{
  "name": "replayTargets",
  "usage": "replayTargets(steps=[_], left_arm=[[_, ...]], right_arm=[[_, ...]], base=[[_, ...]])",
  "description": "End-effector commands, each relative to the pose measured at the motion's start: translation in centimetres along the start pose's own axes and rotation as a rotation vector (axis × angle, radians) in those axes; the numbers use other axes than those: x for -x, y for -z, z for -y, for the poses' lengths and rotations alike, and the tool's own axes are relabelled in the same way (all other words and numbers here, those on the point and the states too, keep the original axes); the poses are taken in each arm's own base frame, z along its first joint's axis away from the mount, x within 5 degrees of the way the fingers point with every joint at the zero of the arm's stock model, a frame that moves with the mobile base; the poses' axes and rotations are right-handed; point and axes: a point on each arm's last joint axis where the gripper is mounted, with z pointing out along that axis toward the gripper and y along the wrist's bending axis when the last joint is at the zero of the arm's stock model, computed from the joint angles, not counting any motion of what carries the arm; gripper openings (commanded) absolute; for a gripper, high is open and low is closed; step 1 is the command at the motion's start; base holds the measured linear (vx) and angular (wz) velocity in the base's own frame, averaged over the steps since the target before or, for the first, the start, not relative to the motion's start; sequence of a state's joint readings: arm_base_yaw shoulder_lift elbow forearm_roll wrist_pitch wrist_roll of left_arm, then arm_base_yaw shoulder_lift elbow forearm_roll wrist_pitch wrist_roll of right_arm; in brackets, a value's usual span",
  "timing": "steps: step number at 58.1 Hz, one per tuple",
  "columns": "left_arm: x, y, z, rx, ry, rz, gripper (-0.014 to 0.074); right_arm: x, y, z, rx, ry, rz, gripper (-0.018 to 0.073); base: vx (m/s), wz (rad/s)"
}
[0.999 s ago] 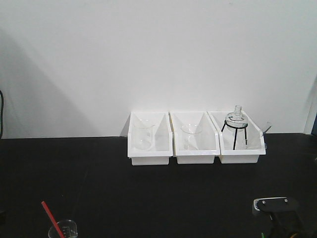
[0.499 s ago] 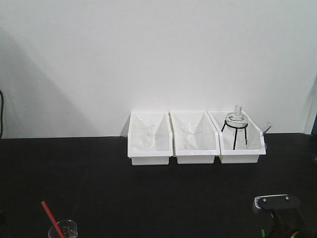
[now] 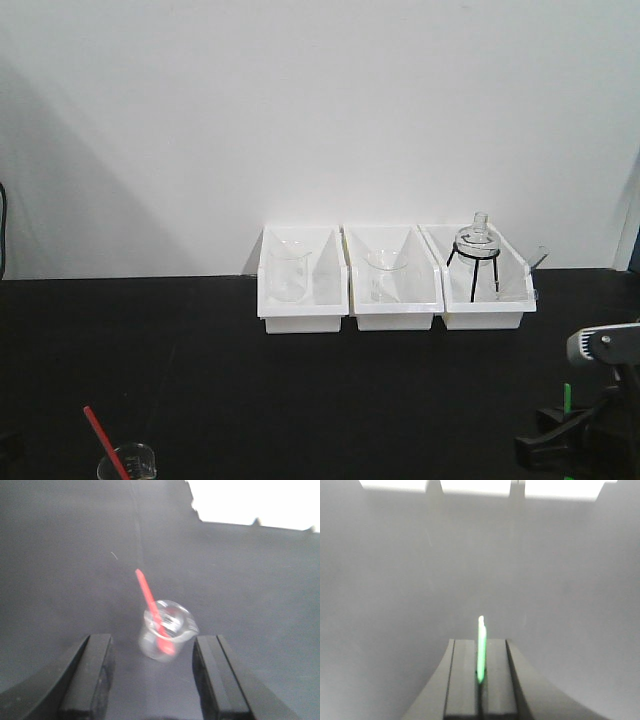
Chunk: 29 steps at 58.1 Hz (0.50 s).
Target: Sort red and green spoons into left cabinet
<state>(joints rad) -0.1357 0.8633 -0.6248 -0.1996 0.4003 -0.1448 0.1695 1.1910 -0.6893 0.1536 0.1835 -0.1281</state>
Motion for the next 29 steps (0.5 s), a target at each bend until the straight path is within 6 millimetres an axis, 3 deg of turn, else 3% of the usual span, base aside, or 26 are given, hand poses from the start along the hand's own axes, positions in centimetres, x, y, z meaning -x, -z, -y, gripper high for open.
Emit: replayTargets(steps=[1, 10, 29], left_arm=[[2.1, 0.5, 0.7, -0.046, 0.046, 0.140, 0.0492], [2.7, -1.4, 0.6, -0.051, 0.119, 0.169, 0.0492], [5.4, -9.0, 1.0, -0.003, 0.160, 0.036, 0.0492]], right_arm=[[2.2, 2.2, 0.0, -0.004, 0.010, 0.147, -0.0004], [2.6, 3.5, -0.1, -0.002, 0.009, 0.187, -0.0004], [2.6, 3.5, -0.1, -0.001, 0.006, 0.189, -0.0004]], base=[[0.00, 0.00], [0.00, 0.00], [0.00, 0.00]])
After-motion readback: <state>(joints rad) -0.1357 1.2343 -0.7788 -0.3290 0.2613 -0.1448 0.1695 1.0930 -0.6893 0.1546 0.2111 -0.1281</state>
